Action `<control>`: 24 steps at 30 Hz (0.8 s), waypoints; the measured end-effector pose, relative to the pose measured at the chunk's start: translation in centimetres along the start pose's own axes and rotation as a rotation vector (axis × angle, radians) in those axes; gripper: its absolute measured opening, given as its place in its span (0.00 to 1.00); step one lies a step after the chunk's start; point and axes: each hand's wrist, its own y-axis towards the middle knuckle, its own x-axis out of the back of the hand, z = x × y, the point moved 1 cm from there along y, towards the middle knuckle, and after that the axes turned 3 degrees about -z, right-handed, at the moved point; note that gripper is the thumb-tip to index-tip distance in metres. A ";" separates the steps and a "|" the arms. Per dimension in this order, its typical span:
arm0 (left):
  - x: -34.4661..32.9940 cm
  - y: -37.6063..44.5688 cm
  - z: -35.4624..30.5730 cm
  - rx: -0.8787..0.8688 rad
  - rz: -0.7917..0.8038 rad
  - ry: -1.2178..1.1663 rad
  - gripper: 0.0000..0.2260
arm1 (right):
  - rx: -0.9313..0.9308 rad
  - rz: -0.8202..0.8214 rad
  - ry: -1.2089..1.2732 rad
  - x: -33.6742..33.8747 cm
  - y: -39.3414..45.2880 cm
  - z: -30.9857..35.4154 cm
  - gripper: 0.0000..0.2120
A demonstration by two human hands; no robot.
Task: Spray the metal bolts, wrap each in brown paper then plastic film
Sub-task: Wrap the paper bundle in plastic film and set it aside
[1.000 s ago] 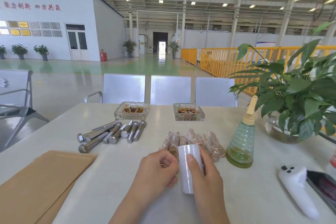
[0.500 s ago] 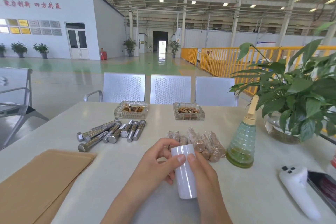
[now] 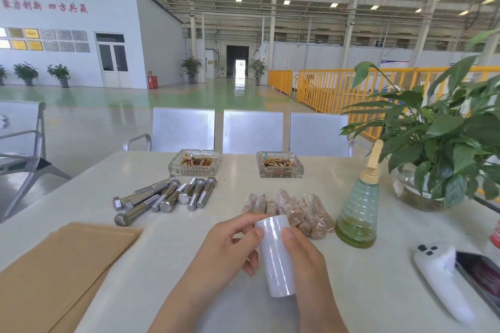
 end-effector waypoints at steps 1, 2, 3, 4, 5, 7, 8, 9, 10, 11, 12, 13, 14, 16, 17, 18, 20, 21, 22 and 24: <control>0.0 0.0 0.0 -0.018 -0.005 0.031 0.10 | 0.001 -0.007 -0.008 -0.1 -0.1 0.0 0.19; 0.1 0.0 0.1 -0.031 -0.015 0.067 0.11 | 0.009 -0.013 -0.024 -0.1 -0.2 0.1 0.19; 0.2 0.0 0.1 -0.036 -0.025 0.105 0.13 | 0.021 -0.013 -0.049 -0.2 -0.3 0.1 0.18; 0.3 -0.1 0.2 -0.038 -0.031 0.133 0.15 | 0.035 -0.009 -0.081 -0.3 -0.4 0.1 0.18; 0.3 -0.2 0.2 -0.045 -0.033 0.150 0.16 | 0.049 -0.007 -0.112 -0.4 -0.5 0.2 0.19; 0.4 -0.3 0.2 -0.074 -0.034 0.171 0.15 | 0.067 -0.015 -0.148 -0.5 -0.7 0.2 0.19; 0.4 -0.4 0.2 -0.082 -0.033 0.178 0.14 | 0.074 -0.022 -0.160 -0.5 -0.7 0.2 0.19; 0.5 -0.4 0.1 -0.080 -0.028 0.177 0.14 | 0.080 -0.030 -0.170 -0.5 -0.8 0.3 0.18; 0.6 -0.4 0.0 -0.070 -0.013 0.165 0.14 | 0.083 -0.040 -0.177 -0.6 -0.8 0.3 0.16; 0.7 -0.3 -0.1 -0.059 0.010 0.150 0.15 | 0.082 -0.049 -0.180 -0.5 -0.8 0.4 0.13; 0.9 -0.3 -0.3 -0.051 0.036 0.135 0.16 | 0.075 -0.050 -0.179 -0.5 -0.7 0.4 0.10; 1.0 -0.3 -0.4 -0.043 0.063 0.121 0.16 | 0.069 -0.047 -0.176 -0.5 -0.7 0.3 0.09; 1.1 -0.3 -0.5 -0.035 0.087 0.108 0.17 | 0.061 -0.041 -0.175 -0.5 -0.6 0.3 0.09; 1.4 -0.3 -0.7 -0.015 0.132 0.073 0.16 | 0.049 -0.033 -0.169 -0.5 -0.6 0.2 0.13; 1.5 -0.3 -0.7 -0.004 0.148 0.054 0.15 | 0.048 -0.027 -0.168 -0.4 -0.6 0.2 0.17; 1.6 -0.3 -0.8 0.009 0.161 0.039 0.14 | 0.044 -0.020 -0.167 -0.4 -0.5 0.1 0.19; 1.7 -0.4 -0.8 0.030 0.182 0.018 0.14 | 0.036 -0.006 -0.158 -0.3 -0.5 0.2 0.21; 1.8 -0.4 -0.8 0.035 0.186 0.013 0.14 | 0.033 -0.004 -0.156 -0.3 -0.5 0.2 0.21; 1.8 -0.4 -0.9 0.037 0.187 0.014 0.15 | 0.035 -0.010 -0.156 -0.3 -0.5 0.2 0.21; 1.7 -0.5 -0.9 0.038 0.180 0.018 0.16 | 0.045 -0.033 -0.164 -0.3 -0.5 0.1 0.19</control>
